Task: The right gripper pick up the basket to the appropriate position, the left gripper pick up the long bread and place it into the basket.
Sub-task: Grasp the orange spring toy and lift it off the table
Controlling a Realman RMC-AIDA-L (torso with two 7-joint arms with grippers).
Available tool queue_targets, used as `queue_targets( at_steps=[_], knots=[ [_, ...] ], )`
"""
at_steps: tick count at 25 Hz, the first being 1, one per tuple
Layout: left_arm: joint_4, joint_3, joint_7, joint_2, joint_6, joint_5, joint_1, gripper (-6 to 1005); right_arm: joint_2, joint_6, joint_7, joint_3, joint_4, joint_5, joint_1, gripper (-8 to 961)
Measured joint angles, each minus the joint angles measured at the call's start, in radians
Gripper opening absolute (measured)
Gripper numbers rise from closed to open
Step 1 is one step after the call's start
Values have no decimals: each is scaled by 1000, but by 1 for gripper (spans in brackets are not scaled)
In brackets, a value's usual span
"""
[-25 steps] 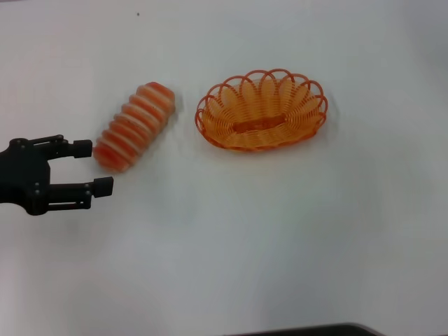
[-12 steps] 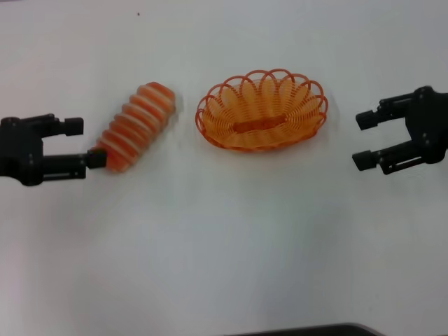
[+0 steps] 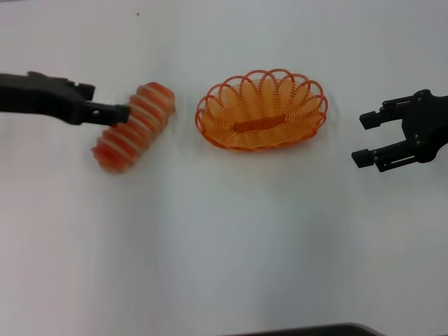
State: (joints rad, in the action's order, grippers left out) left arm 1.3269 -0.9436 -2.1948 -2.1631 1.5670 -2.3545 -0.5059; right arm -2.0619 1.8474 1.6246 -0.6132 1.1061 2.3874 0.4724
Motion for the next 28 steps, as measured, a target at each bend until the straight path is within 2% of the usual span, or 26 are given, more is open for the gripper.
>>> queue_targets(
  at_steps=[3, 5, 11, 17, 23, 28],
  knots=[
    [-45, -125, -75, 0, -114, -74, -26, 842, -3, -11, 0, -1, -1, 4, -3, 827],
    [-95, -170, -108, 0, -178, -119, -49, 841, -6, -17, -1, -1, -1, 4, -7, 827],
    [-225, -238, -127, -1, -305, -165, -95, 841, -7, -21, 2, 2, -1, 5, -12, 827],
    [-259, -295, -144, -2, -362, -183, -98, 841, -7, -21, 8, 3, -1, 6, -12, 827],
    [-270, -310, -155, -2, -400, -187, -92, 814, -9, -21, 9, 5, 0, 7, -12, 826],
    [-270, -316, -150, -3, -403, -188, -89, 621, -10, -21, 9, 7, -1, 7, -12, 826]
  ],
)
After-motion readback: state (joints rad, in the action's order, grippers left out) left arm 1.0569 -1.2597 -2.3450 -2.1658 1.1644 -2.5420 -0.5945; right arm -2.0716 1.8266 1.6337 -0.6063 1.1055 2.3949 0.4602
